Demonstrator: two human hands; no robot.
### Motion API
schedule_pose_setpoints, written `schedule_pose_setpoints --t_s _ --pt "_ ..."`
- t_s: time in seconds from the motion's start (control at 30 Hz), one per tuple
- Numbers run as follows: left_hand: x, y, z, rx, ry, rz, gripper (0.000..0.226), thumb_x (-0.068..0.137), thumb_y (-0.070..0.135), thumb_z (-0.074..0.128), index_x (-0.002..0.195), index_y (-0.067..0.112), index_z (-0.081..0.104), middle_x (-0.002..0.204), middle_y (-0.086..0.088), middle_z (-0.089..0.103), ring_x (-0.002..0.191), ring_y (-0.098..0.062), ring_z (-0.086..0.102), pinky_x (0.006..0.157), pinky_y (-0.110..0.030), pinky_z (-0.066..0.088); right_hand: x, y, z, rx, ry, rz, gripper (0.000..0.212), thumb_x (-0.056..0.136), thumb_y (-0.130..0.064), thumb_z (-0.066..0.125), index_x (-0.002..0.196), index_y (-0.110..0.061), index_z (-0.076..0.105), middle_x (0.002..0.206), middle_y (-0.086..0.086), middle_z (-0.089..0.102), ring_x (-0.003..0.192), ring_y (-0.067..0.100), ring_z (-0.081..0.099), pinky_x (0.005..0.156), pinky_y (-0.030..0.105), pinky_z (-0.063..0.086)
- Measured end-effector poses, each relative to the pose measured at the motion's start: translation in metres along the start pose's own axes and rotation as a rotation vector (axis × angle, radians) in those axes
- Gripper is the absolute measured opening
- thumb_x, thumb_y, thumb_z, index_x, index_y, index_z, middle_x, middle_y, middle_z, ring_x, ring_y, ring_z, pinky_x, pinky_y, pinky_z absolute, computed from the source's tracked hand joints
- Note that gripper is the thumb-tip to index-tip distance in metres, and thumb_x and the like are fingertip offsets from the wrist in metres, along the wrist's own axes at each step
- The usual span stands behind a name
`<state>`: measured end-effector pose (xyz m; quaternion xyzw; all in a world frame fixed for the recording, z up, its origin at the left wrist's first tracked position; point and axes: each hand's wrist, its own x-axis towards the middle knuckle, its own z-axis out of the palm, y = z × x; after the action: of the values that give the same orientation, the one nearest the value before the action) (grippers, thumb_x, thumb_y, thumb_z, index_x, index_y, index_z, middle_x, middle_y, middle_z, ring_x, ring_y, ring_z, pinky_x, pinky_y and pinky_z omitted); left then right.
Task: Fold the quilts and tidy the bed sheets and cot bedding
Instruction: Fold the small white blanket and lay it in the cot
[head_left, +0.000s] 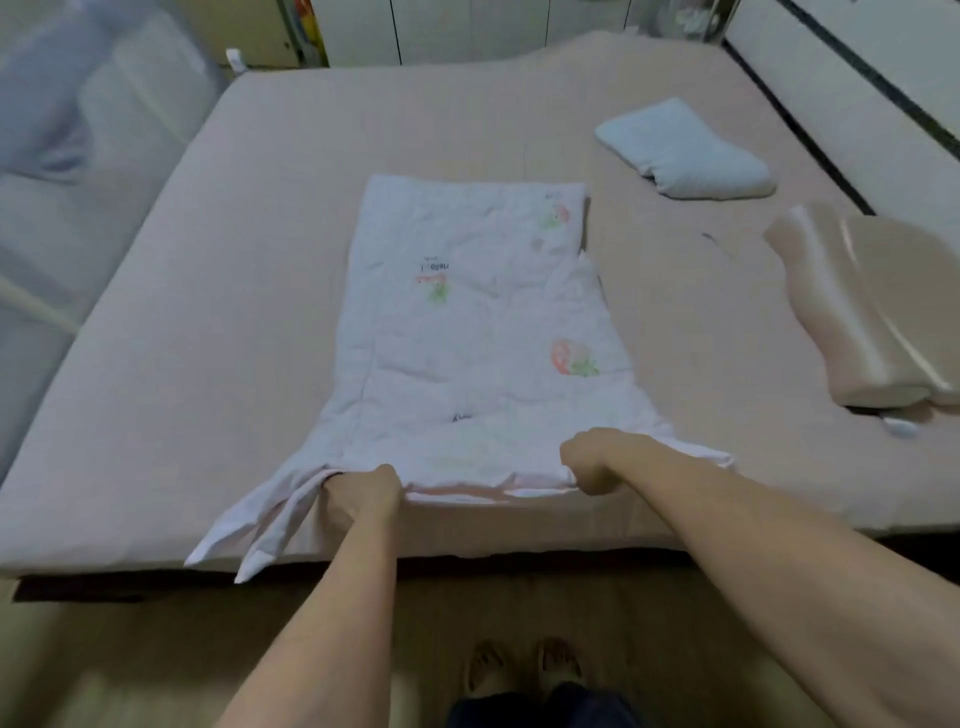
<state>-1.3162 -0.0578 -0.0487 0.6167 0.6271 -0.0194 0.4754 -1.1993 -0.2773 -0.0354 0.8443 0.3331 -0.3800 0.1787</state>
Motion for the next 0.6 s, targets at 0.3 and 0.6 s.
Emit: schedule_pose_setpoints --t_s 0.3,0.6 --pt "-0.014 0.103 -0.015 -0.127 0.037 0.181 0.054 0.079 0.009 0.055 0.13 -0.003 0.042 0.118 -0.028 0.06 0.099 -0.042 0.064 0.087 -0.048 0.054 -0.02 0.051 -0.08 0.132 0.217 0.129 0.031 0.092 -0.018 0.049 0.12 -0.007 0.055 0.127 0.013 0.057 0.113 0.029 0.056 0.079 0.03 0.042" --pt "0.038 0.245 0.073 -0.119 0.012 0.337 0.065 0.082 0.007 0.052 0.141 -0.003 0.025 0.136 -0.025 0.047 0.115 -0.041 0.054 0.095 -0.045 0.048 0.057 0.148 -0.154 0.205 0.627 0.339 0.024 0.087 -0.009 0.044 0.104 -0.016 0.059 0.111 0.009 0.064 0.099 0.031 0.06 0.073 0.033 0.04"
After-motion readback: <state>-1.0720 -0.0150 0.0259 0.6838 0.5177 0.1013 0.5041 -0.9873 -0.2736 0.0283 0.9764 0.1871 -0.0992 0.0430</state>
